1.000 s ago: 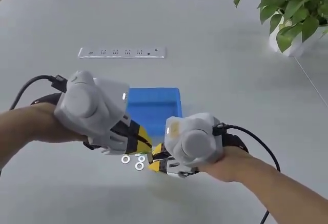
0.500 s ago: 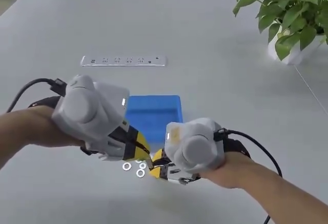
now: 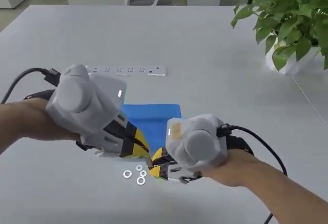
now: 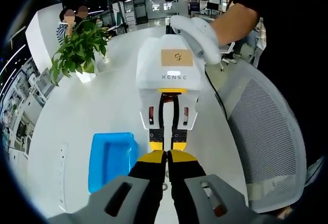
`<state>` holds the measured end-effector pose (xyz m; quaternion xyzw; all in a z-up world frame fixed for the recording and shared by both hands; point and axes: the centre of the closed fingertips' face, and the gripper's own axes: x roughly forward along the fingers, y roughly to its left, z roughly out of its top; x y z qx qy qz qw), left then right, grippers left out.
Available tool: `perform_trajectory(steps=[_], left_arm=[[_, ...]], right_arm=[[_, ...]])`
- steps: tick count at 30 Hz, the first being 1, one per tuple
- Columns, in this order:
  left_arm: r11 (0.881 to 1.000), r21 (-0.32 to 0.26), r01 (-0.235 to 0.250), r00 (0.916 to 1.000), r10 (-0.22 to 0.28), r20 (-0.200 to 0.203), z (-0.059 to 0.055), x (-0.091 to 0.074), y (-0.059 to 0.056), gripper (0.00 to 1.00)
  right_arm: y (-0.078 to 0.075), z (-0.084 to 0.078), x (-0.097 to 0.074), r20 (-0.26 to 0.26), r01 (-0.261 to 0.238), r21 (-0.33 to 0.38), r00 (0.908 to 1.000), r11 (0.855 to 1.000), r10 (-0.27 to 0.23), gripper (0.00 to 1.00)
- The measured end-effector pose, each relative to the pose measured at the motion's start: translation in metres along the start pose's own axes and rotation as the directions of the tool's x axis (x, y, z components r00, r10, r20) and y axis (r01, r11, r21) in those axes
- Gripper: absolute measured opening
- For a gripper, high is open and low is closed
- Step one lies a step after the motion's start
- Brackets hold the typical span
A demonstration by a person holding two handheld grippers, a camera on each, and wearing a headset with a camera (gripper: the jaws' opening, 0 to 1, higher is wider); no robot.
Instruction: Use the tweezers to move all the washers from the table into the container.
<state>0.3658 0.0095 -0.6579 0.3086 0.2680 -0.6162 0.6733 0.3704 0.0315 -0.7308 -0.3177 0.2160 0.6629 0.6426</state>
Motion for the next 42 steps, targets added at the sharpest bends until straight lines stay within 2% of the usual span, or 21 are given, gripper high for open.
perform_trajectory(steps=[12, 23, 35, 42], left_arm=[[1.000, 0.020, 0.003, 1.0000, -0.003, -0.005, 0.013, -0.018, 0.008, 0.06], [0.999, 0.037, -0.016, 0.9997, 0.017, -0.017, 0.019, -0.030, 0.026, 0.06], [0.998, 0.041, -0.040, 0.9987, 0.042, -0.030, 0.014, -0.029, 0.055, 0.06], [0.998, 0.034, -0.052, 0.9977, 0.053, -0.043, 0.006, -0.025, 0.074, 0.06]], right_arm=[[-0.012, 0.017, -0.012, 0.007, 0.017, -0.012, 0.9998, 1.000, -0.016, 0.10], [-0.034, 0.028, -0.017, 0.017, 0.028, -0.016, 0.9995, 0.999, -0.028, 0.10], [-0.063, 0.029, -0.011, 0.039, 0.034, -0.018, 0.9987, 0.999, -0.034, 0.10], [-0.080, 0.025, -0.002, 0.053, 0.037, -0.004, 0.9979, 0.999, -0.037, 0.10]])
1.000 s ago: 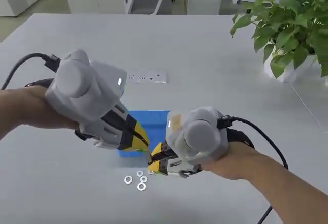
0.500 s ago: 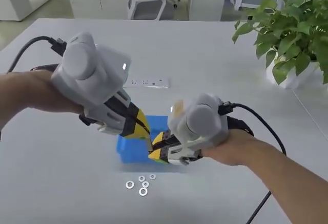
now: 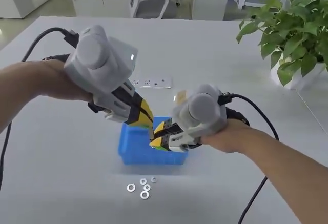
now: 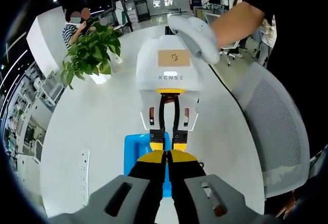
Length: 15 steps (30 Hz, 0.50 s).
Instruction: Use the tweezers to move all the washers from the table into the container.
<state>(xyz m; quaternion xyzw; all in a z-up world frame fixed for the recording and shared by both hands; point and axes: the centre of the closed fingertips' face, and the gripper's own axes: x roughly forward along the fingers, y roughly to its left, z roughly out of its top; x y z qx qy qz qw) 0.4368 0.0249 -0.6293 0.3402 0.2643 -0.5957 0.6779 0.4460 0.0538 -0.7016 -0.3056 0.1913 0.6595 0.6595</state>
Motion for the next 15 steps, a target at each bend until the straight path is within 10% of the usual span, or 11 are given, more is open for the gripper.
perform_trajectory(steps=[15], left_arm=[[1.000, -0.024, -0.002, 0.9998, 0.002, -0.022, -0.021, 0.023, 0.024, 0.06]], right_arm=[[-0.023, -0.021, 0.024, -0.006, -0.028, 0.019, 0.9996, 0.999, 0.028, 0.10]])
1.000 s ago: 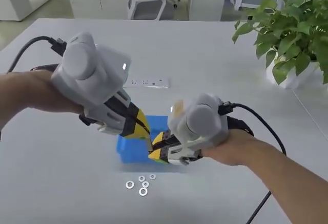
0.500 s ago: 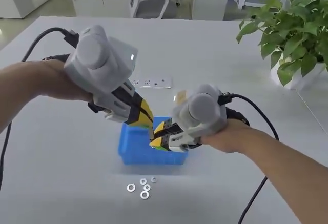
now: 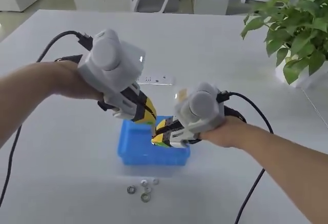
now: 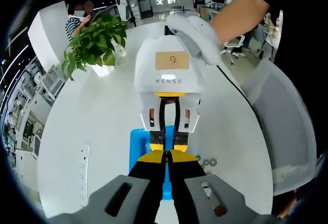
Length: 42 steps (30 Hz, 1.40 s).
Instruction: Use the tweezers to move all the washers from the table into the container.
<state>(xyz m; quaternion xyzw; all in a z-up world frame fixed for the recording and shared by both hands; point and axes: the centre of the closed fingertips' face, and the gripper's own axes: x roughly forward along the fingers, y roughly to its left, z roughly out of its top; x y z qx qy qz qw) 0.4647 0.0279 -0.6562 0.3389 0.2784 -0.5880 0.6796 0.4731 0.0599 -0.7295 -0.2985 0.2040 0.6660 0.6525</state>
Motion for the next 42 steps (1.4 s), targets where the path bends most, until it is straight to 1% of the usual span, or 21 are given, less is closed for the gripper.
perform_trajectory(steps=[14, 25, 34, 39, 42], left_arm=[[0.999, -0.030, 0.015, 0.9997, -0.016, -0.020, -0.015, 0.022, 0.012, 0.06], [0.999, -0.044, 0.025, 0.9993, -0.026, -0.025, -0.022, 0.030, 0.017, 0.06], [0.999, -0.041, 0.029, 0.9992, -0.031, -0.026, -0.021, 0.032, 0.017, 0.06], [0.999, -0.036, 0.024, 0.9994, -0.025, -0.023, -0.018, 0.028, 0.017, 0.06], [0.999, -0.033, 0.021, 0.9995, -0.022, -0.023, -0.016, 0.024, 0.015, 0.05]], right_arm=[[-0.011, -0.022, 0.016, -0.025, -0.024, 0.024, 0.9994, 0.999, 0.025, 0.10], [-0.016, -0.031, 0.022, -0.037, -0.035, 0.019, 0.9987, 0.999, 0.035, 0.10], [-0.015, -0.032, 0.021, -0.041, -0.034, 0.017, 0.9985, 0.999, 0.035, 0.11], [-0.014, -0.029, 0.018, -0.039, -0.024, 0.012, 0.9989, 1.000, 0.025, 0.11], [-0.013, -0.025, 0.015, -0.033, -0.021, 0.012, 0.9992, 1.000, 0.021, 0.10]])
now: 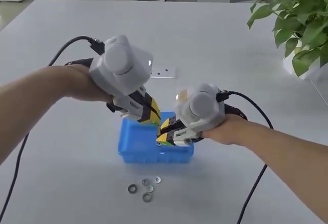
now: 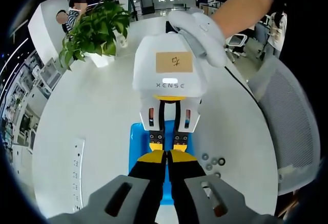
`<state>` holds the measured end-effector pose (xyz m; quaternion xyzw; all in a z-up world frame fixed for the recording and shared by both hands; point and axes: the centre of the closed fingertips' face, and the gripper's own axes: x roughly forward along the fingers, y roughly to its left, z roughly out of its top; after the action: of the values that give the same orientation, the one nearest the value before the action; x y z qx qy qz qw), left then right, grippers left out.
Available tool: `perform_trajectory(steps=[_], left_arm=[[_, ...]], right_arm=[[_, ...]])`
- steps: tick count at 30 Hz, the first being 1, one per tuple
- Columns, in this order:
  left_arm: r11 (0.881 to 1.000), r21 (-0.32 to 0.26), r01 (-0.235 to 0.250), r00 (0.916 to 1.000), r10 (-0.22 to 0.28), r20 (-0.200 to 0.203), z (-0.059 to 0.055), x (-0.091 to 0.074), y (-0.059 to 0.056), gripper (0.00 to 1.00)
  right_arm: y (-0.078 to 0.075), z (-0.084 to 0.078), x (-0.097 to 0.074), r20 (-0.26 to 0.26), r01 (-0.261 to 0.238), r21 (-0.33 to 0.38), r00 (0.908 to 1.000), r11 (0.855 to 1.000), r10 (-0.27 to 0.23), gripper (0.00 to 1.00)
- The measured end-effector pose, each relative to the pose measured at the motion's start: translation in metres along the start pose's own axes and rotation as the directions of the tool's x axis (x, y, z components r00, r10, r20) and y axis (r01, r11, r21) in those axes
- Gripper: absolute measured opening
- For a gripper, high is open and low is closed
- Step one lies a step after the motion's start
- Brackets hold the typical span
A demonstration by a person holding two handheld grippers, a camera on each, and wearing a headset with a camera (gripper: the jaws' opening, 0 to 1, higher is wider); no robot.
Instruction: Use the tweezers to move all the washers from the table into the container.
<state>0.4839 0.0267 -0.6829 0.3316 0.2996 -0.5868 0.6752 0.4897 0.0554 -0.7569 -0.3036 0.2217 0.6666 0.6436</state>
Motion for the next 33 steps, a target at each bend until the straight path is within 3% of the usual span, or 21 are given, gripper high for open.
perform_trajectory(steps=[15, 22, 33], left_arm=[[1.000, 0.023, -0.011, 0.9999, 0.011, -0.005, 0.018, -0.026, -0.010, 0.05], [0.999, 0.035, -0.010, 0.9999, 0.009, 0.013, 0.030, -0.036, -0.024, 0.05], [0.999, 0.048, 0.012, 0.9998, -0.011, -0.018, 0.033, -0.042, -0.044, 0.05]], right_arm=[[0.009, 0.027, -0.020, 0.034, 0.031, -0.008, 0.9990, 0.999, -0.031, 0.09], [0.022, 0.037, -0.030, 0.053, 0.044, 0.000, 0.9976, 0.999, -0.044, 0.09], [0.040, 0.042, -0.036, 0.059, 0.051, -0.030, 0.9971, 0.998, -0.049, 0.12]])
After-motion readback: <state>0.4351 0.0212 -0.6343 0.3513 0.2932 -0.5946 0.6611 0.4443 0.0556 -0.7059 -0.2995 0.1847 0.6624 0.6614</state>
